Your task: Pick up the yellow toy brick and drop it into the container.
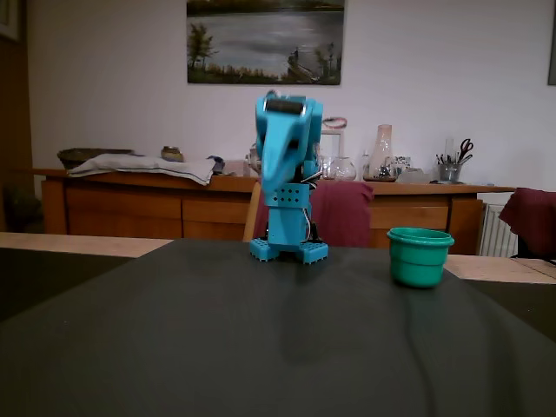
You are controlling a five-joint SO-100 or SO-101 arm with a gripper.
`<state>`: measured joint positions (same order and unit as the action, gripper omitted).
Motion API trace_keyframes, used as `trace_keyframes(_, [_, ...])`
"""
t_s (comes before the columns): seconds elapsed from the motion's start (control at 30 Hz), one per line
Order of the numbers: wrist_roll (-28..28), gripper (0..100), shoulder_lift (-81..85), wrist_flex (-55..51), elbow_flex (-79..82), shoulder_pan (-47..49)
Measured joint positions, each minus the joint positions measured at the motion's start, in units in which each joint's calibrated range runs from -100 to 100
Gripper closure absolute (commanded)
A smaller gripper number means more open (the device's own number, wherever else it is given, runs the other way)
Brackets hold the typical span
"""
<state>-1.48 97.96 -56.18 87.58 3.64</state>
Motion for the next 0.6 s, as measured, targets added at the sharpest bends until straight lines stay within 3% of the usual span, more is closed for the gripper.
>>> trace_keyframes(0.17, [-2.1,100,-0.3,5.2,11.6,0.1])
trace_keyframes(0.6, [-2.3,100,-0.3,4.2,12.0,0.1])
